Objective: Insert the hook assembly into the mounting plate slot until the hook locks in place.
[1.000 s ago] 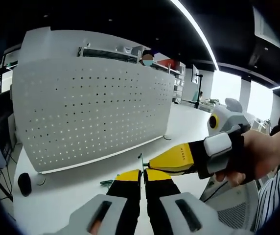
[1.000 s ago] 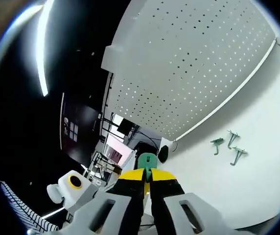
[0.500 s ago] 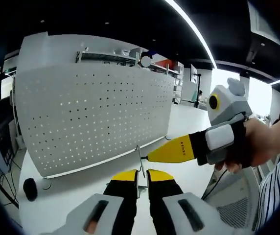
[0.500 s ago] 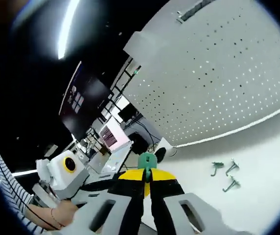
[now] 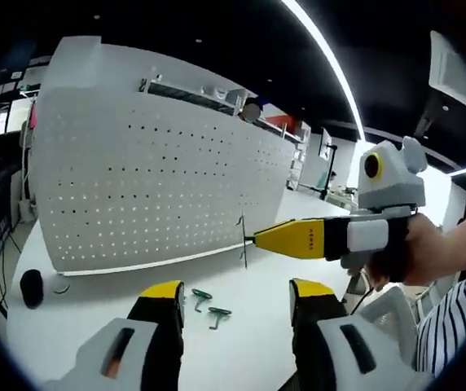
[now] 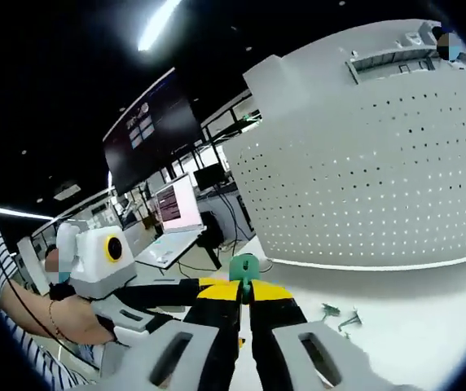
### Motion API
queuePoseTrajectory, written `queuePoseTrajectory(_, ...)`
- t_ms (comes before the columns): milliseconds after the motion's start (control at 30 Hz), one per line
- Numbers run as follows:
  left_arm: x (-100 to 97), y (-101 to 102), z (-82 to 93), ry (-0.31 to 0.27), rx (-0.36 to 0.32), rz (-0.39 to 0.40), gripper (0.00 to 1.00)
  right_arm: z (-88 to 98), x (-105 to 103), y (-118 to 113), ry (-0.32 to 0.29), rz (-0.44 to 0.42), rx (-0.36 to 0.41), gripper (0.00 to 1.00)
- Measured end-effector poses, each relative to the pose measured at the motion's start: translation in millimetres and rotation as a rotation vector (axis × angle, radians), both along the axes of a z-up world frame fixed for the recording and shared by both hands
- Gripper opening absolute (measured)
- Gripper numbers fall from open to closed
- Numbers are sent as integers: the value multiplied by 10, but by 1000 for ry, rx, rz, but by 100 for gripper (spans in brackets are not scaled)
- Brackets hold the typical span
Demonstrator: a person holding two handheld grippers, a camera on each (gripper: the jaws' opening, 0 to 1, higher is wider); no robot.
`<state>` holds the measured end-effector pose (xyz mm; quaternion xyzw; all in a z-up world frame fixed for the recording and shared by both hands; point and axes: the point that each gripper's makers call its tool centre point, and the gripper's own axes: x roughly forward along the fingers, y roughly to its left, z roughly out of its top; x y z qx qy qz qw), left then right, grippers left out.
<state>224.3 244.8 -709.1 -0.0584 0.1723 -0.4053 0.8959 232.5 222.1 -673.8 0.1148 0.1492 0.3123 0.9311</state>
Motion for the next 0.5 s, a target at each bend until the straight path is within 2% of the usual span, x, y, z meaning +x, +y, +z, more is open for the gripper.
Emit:
queuePoseTrajectory(67,-32,-25,29,25,-62,-10,63,26,22,-10,-31,-14,-30,0)
queuePoseTrajectory(267,-48,18,-2,31,-80,0,86,120,123,-48,-130,-77,-120,0)
queuePoseTrajectory(367,-53,60,-35,37,-79,16,90,182,191,-102,-193,-134,-178,0)
queuePoseTrajectory(500,-63,77,-63,46,-90,24,94,228,298,-205,-211,-215,-177,0)
